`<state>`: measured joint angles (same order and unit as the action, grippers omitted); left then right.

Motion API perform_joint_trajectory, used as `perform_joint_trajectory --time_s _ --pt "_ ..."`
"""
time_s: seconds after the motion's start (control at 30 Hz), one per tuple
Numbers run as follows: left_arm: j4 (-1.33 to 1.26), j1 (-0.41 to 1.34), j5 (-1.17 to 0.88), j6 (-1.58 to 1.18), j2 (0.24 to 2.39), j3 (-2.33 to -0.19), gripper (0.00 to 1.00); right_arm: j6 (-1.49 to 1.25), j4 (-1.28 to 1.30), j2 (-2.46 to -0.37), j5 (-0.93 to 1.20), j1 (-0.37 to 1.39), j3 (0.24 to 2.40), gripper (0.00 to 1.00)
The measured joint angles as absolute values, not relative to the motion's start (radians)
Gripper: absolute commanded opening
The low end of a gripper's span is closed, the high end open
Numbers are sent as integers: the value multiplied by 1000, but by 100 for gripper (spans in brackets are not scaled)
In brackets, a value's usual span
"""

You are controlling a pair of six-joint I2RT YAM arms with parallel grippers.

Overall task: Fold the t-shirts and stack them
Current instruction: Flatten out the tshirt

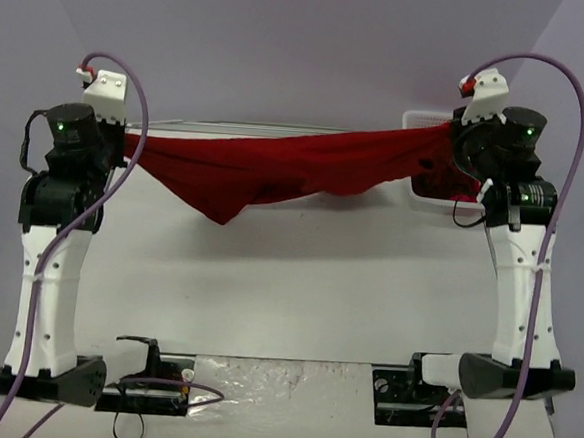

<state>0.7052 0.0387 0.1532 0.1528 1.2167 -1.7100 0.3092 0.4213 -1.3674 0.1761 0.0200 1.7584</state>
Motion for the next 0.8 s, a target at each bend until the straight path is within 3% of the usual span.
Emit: perform_joint_trajectory --time_s 0.17,0.4,0.63,0.8 --pt "767 39 115 152 1034 -1617 2 298 448 -1151 194 20 1597 0" --pt "801 39 115 153 959 -1661 2 286 459 -1026 189 20 1641 0" --pt "751 39 140 150 1103 -1719 2 285 403 -1245 160 20 1726 0" --pt "638 39 155 157 1276 -1576 2 285 342 -1497 159 20 1658 0"
